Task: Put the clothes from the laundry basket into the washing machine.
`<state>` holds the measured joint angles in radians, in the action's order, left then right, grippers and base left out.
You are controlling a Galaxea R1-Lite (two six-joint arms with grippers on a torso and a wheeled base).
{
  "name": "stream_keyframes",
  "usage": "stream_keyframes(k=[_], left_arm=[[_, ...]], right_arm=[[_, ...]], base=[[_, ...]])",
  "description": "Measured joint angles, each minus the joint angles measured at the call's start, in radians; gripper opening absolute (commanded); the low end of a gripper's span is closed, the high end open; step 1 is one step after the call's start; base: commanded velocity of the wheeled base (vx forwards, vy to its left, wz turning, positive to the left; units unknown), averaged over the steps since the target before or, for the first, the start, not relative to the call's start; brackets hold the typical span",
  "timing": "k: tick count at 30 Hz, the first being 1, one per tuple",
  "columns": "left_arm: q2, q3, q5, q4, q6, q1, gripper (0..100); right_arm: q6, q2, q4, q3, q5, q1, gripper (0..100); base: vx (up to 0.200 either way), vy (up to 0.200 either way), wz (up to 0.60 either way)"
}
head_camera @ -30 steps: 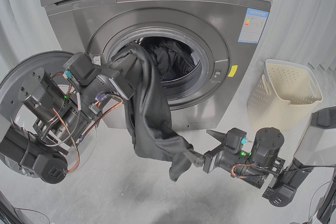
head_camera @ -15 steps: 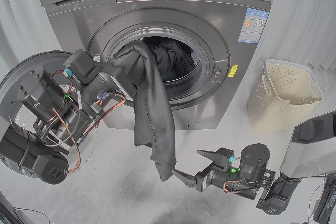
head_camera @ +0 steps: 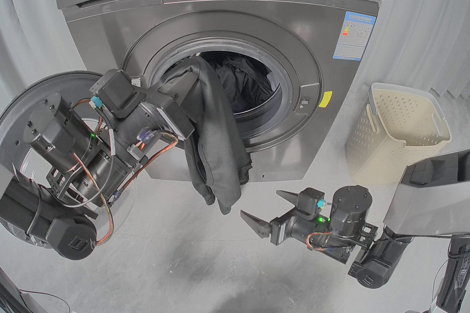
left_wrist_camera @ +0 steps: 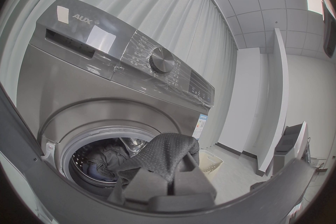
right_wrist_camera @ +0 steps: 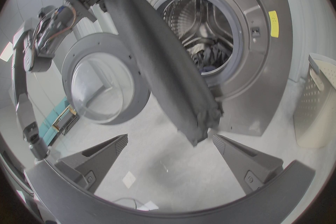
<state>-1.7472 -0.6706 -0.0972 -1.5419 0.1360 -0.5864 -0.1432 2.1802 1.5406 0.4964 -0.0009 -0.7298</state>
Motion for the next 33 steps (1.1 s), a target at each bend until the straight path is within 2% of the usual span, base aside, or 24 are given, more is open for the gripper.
stream_keyframes(k=[7,15,22,33], left_arm=[[0.003,0.005,-0.001,-0.003,-0.001,-0.016,0],[0.025,0.006,-0.004,-0.003,-0.005,-0.039,0],[0.043,0.01,-0.008,-0.003,-0.006,-0.057,0],[0.06,0.013,-0.013,-0.003,-0.006,-0.074,0]], right_arm=[[0.024,0.067,-0.01,0.242,0.016,0.017,100],[0.046,0.187,-0.04,0.463,0.034,0.028,100],[0.054,0.264,-0.048,0.567,0.047,0.015,100],[0.053,0.351,-0.067,0.758,0.032,0.036,100]], base=[[0.0,0.0,0.0],[0.0,0.0,0.0],[0.0,0.0,0.0],[0.0,0.0,0.0]])
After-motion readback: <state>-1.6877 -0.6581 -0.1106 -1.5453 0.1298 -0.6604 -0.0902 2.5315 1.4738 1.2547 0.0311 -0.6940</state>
